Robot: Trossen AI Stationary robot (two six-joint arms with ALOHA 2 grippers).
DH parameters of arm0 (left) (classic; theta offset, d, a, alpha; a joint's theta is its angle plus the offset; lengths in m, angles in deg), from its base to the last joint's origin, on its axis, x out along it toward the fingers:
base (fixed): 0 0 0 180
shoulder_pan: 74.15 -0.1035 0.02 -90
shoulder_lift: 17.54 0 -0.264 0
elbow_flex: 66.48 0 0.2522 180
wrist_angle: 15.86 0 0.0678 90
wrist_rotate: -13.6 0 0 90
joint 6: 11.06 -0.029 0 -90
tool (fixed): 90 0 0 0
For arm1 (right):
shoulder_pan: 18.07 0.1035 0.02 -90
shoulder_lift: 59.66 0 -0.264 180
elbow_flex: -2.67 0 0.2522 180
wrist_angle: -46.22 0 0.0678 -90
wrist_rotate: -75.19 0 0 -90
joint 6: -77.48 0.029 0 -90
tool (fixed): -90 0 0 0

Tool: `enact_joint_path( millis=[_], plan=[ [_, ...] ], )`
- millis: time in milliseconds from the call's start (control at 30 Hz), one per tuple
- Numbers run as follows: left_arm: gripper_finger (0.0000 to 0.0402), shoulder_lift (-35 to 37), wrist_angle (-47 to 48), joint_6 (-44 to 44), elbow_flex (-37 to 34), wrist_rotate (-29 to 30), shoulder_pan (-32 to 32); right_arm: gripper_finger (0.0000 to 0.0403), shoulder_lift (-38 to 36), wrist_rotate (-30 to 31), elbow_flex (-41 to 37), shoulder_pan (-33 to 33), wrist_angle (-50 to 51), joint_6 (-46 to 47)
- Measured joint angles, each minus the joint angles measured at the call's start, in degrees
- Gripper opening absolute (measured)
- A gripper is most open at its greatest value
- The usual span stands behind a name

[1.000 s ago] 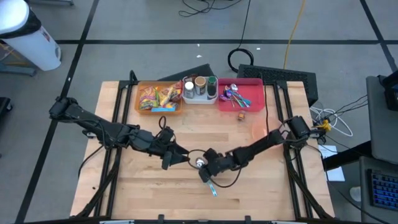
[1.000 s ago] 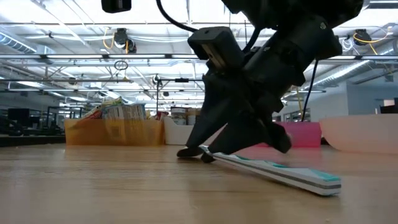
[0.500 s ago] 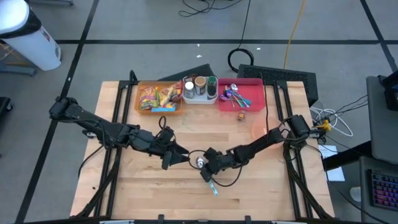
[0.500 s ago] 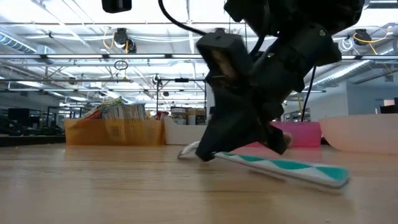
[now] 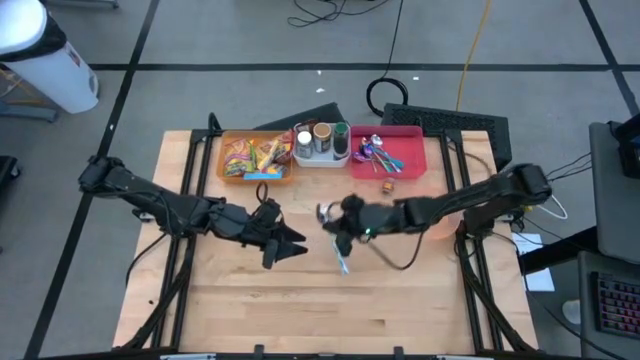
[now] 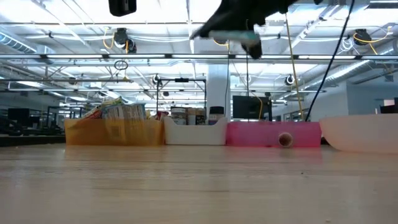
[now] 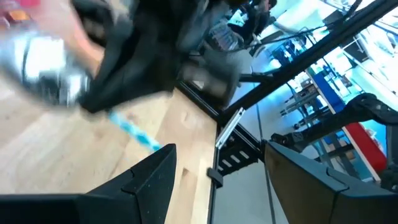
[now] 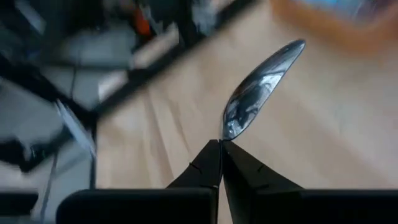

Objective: Pick & Place Food Item
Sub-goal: Put the white blue spoon into the red bin

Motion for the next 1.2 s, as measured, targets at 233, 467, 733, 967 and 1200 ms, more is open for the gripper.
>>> enact_joint_path(
  millis=[233, 467, 733, 967, 1200],
  plan=[
    [0.0250, 0.31, -1.08, -2.48, 0.01, -0.05, -2.33, 0.0001, -9.12, 4.34, -0.01, -2.71, -0.44, -4.26],
    [0.0250, -0.09, -4.29, -4.16, 0.02, 0.02, -5.95, 0.0000, -11.95, 5.36, -0.01, -3.79, -0.89, -6.57],
    [0.0250, -0.04, -7.71, -6.10, 0.02, 0.00, -11.85, 0.0000, -11.97, 4.87, -0.01, -2.83, -1.31, -8.04],
    [0.0250, -0.95, -9.50, -7.13, 0.02, -5.19, -16.11, 0.0000, -12.03, 0.59, -0.01, -2.50, -5.73, -8.18],
    [0.0250, -5.23, -19.90, -5.87, 0.00, -10.49, -18.58, 0.0000, -12.03, 0.44, -0.01, -2.06, -6.72, -8.49]
  ],
)
